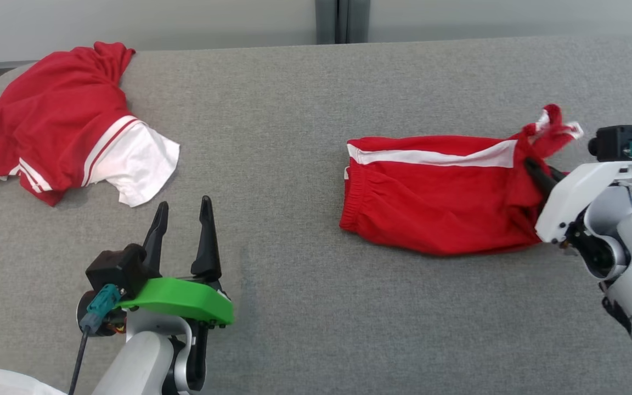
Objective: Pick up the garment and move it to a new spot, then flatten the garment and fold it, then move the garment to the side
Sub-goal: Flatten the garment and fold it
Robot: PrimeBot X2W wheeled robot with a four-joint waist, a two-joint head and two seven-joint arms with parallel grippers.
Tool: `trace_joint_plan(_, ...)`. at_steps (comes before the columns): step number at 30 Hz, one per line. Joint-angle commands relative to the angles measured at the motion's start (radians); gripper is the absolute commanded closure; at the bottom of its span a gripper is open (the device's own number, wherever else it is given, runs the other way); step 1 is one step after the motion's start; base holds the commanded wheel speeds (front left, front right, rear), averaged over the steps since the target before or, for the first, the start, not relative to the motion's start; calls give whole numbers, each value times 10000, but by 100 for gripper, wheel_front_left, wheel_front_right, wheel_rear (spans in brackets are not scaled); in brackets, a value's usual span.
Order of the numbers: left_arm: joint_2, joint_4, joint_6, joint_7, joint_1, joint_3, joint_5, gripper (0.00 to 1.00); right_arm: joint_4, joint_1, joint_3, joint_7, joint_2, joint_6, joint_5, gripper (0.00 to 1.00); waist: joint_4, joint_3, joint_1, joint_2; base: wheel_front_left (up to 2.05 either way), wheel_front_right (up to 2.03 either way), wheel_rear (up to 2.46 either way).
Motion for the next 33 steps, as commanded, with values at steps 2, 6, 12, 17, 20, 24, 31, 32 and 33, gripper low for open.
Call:
trace_joint_plan(2, 3, 21, 17, -60, 56, 41, -10, 0, -778, 291, 196, 220, 211, 2, 166, 100, 375, -127, 0, 0, 0, 0, 0)
trace_joint_plan(6, -61, 44, -12, -86, 132, 31, -48, 0, -1899, 555, 434, 664, 635, 2, 417, 100, 723, -215, 0, 0, 0, 0, 0)
trace_joint_plan(12, -173, 93, -83, -88, 110, 14, -62, 0, -2411, 645, 586, 1156, 1163, 1, 254, 100, 1135, -209, 0, 0, 0, 0, 0)
trace_joint_plan(17, -252, 155, -135, -120, 57, 59, -70, 0, -2038, 542, 509, 1279, 1504, 2, -11, 100, 1350, -147, 0, 0, 0, 0, 0)
trace_joint_plan(20, -288, 202, -145, -139, 53, 98, -41, 0, -1744, 438, 474, 1282, 1685, 2, -147, 100, 1385, -110, 0, 0, 0, 0, 0)
trace_joint_plan(24, -360, 255, -180, -156, 46, 130, -15, 0, -1572, 271, 510, 1106, 1906, 2, -235, 64, 1340, -106, 0, 0, 0, 0, 0)
trace_joint_plan(31, -515, 393, -289, -180, 74, 105, 66, 0, -2482, 477, 736, 822, 1867, 2, 359, 0, 1050, -248, 0, 0, 0, 0, 0)
trace_joint_plan(32, -535, 407, -289, -181, 96, 93, 72, 0, -2649, 544, 739, 803, 1799, 2, 423, 0, 1007, -271, 0, 0, 0, 0, 0)
trace_joint_plan(33, -563, 427, -302, -182, 122, 74, 78, 0, -2861, 641, 723, 727, 1715, 2, 467, 0, 958, -298, 0, 0, 0, 0, 0)
